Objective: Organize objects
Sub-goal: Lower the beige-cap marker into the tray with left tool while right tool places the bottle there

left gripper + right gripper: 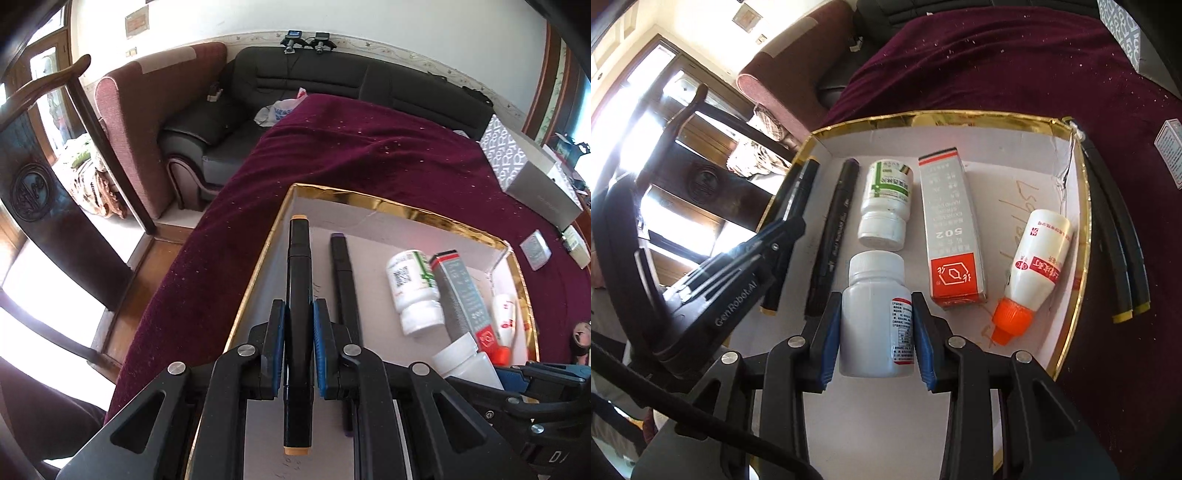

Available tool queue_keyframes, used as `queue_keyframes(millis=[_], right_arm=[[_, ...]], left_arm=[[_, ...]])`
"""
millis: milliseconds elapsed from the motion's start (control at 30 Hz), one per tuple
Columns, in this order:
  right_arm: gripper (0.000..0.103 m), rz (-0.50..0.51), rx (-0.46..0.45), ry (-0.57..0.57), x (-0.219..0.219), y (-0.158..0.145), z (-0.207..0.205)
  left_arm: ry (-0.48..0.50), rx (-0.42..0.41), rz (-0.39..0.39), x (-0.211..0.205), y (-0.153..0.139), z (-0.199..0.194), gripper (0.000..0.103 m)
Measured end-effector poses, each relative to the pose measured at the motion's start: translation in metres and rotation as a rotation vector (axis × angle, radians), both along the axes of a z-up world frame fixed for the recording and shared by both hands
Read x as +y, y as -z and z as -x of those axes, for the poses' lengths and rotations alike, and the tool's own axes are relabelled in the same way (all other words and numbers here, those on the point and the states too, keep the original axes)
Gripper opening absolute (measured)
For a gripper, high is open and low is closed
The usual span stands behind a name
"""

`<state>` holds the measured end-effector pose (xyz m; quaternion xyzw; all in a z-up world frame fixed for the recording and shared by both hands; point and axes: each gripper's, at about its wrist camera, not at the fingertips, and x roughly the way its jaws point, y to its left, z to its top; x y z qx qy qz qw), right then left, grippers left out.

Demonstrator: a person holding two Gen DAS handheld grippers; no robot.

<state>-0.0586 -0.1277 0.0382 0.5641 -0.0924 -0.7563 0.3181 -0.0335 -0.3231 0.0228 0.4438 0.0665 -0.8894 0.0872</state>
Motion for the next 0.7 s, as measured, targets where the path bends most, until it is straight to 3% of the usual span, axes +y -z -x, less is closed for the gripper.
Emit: queue_keyframes(millis=[367,700], right_arm=[[0.034,-0.023,0.011,-0.005,-0.0029,0.0039,-0.0006],[0.038,-0.046,0.033,-0.005,-0.0089,0.0022,-0.0017]], left_arm=[[-0.021,0.014,0.07,0.0045,0.0008,0.0015,0.012],[-0.044,0.013,0.067,0.0025,-0.0017,0.0014,0.014]])
